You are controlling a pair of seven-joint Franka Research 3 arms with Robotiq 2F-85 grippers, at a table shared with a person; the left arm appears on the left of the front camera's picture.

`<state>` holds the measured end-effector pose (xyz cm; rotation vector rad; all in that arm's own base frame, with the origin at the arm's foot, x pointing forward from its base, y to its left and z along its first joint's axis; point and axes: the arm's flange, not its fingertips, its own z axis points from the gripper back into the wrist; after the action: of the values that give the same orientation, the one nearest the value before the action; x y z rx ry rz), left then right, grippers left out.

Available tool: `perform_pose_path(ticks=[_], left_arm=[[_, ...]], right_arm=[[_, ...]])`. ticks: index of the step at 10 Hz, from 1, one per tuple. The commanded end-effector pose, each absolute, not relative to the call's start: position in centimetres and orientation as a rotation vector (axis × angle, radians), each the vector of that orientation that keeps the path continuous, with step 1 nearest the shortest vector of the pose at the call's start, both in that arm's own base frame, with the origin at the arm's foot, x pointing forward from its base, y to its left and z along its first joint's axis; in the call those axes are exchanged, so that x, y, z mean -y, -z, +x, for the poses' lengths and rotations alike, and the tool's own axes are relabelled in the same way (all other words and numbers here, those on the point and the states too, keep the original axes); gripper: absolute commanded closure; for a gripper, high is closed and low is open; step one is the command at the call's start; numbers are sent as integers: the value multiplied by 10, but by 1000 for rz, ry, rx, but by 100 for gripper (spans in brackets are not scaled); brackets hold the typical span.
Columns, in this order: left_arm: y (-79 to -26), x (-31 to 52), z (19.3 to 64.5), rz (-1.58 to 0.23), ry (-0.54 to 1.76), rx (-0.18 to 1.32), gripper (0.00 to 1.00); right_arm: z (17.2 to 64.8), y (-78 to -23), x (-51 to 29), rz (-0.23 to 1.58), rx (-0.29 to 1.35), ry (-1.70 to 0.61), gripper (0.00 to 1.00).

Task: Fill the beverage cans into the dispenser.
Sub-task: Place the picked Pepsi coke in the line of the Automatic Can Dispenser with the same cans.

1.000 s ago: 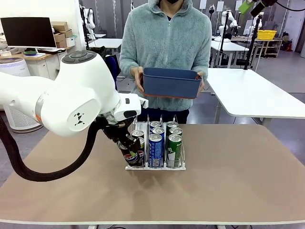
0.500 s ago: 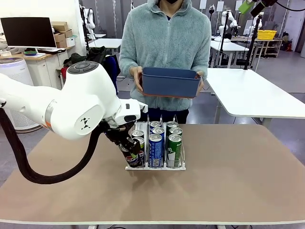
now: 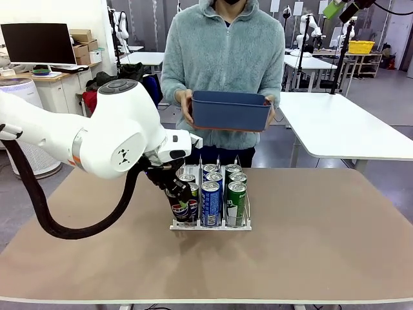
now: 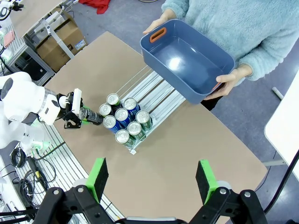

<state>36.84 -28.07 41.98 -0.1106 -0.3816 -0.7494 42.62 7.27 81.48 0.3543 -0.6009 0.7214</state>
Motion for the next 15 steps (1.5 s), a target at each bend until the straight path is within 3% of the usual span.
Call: perform_pose_path(ticks=[1,9,15], left_arm=[[-429,277,395,-141,764,441,42],[-400,292,426,-154,774,476,42],[-376,296,427,-150,763,337,42]], right_arm=[[424,-814,-73,361,601,-727,0],[424,-814,-73,361,601,-727,0],[424,-814,-73,361,601,-727,0]])
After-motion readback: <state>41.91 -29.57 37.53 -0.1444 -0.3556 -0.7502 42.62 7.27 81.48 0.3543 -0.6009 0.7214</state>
